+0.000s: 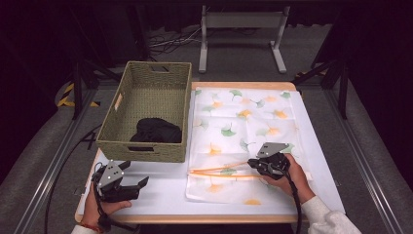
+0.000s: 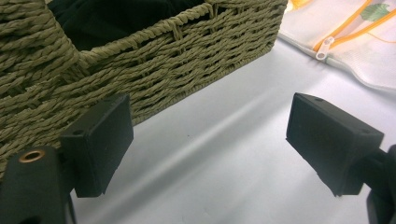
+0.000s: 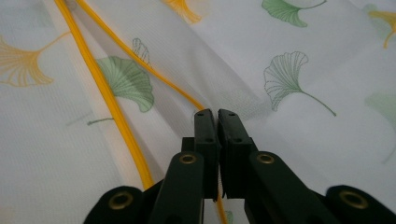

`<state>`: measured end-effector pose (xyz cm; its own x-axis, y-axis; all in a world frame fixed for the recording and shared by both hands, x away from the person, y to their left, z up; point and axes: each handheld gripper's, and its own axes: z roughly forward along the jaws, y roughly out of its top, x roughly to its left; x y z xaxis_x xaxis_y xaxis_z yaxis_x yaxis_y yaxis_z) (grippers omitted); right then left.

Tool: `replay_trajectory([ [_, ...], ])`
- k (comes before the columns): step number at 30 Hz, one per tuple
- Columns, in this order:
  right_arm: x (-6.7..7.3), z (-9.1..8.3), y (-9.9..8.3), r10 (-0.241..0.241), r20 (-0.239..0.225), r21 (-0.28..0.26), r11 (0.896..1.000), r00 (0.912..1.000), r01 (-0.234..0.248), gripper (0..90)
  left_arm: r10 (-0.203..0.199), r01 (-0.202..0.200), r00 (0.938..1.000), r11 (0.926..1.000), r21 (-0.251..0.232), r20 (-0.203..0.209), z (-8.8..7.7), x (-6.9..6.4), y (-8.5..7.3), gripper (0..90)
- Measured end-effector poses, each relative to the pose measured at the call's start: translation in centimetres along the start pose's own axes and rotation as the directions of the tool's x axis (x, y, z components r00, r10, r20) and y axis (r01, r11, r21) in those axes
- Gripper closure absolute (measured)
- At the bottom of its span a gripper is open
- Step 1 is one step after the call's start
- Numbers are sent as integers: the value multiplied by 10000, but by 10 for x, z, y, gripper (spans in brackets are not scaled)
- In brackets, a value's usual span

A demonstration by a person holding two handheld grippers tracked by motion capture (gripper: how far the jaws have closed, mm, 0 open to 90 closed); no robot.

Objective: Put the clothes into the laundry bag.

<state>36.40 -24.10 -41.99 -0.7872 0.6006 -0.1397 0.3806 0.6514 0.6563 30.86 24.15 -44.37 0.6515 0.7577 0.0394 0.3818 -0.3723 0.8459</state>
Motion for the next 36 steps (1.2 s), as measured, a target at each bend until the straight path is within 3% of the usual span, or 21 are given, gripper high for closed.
replay_trajectory([
  [5,1,4,-3,-98,59,214,9997,9999,97,811,24,-24,10000,10000,5,45,0,-1,0,153],
  [11,0,5,-4,-192,125,812,9965,9997,181,658,-3,3,10000,10000,22,61,1,-1,0,153],
  [16,-5,6,-1,-61,167,1227,9924,9998,40,591,-26,26,10000,10000,8,69,1,-1,0,153],
  [20,-9,7,1,193,-292,1551,9878,9994,-145,661,-33,33,10000,10000,20,66,1,-1,0,153],
  [24,-11,8,4,310,-457,1693,9853,9985,-229,775,8,-8,10000,10000,-22,72,1,-1,1,153],
  [28,-7,8,4,-101,-156,1671,9859,9998,126,880,21,-21,10000,10000,13,68,1,-1,0,154],
  [30,-6,7,4,-201,9,1589,9871,9998,197,885,20,-20,10000,10000,-9,95,0,-1,1,154],
  [36,-3,-7,9,-354,574,658,9973,9977,316,889,-61,61,10000,9996,-257,10,-3,0,3,155],
])
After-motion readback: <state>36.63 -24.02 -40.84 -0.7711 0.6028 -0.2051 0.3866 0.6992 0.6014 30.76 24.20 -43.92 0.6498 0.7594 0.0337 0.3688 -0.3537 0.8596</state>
